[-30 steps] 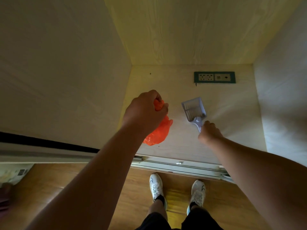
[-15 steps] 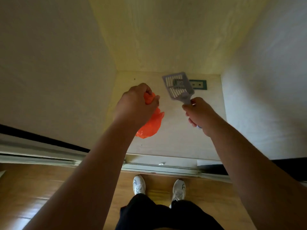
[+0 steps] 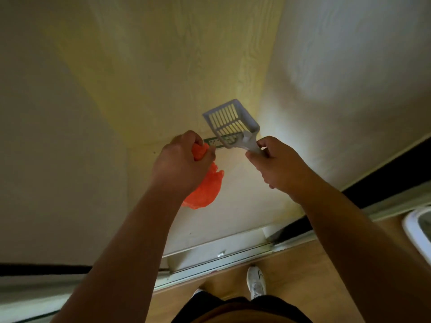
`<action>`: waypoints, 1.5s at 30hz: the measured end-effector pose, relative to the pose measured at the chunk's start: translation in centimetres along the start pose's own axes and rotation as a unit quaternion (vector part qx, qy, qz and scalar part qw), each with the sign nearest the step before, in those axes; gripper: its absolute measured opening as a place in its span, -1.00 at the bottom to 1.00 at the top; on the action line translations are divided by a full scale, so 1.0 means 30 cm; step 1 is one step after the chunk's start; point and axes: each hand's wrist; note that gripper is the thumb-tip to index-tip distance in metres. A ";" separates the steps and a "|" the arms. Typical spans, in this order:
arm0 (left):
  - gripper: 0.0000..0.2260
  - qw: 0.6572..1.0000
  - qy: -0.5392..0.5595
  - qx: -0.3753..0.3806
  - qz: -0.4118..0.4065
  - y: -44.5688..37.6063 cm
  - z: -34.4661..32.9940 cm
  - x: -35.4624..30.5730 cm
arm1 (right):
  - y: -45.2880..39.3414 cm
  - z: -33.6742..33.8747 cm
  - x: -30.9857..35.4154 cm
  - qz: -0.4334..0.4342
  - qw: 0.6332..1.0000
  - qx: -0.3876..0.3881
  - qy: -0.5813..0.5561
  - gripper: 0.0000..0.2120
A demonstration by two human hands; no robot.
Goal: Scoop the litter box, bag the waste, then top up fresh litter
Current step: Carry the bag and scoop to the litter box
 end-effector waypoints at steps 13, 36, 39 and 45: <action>-0.84 0.977 0.052 0.134 -0.159 -0.029 0.047 -0.037 | 0.268 -0.033 0.009 -0.097 0.975 -0.195 0.042 -0.66; -0.83 0.832 0.101 0.358 -0.411 0.515 -0.369 -0.644 | 1.150 0.055 -0.369 -0.327 0.818 -0.465 -0.089 -0.66; -0.82 0.824 0.094 0.362 -0.426 0.583 -0.396 -0.703 | 1.221 0.075 -0.409 -0.333 0.809 -0.473 -0.106 -0.64; -0.83 0.815 0.080 0.364 -0.443 0.705 -0.440 -0.815 | 1.355 0.148 -0.485 -0.333 0.803 -0.481 -0.110 -0.73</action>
Point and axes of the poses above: each hand's wrist, its own y-axis away from the middle knuckle, its own z-axis out of the back of the hand, x = y × z
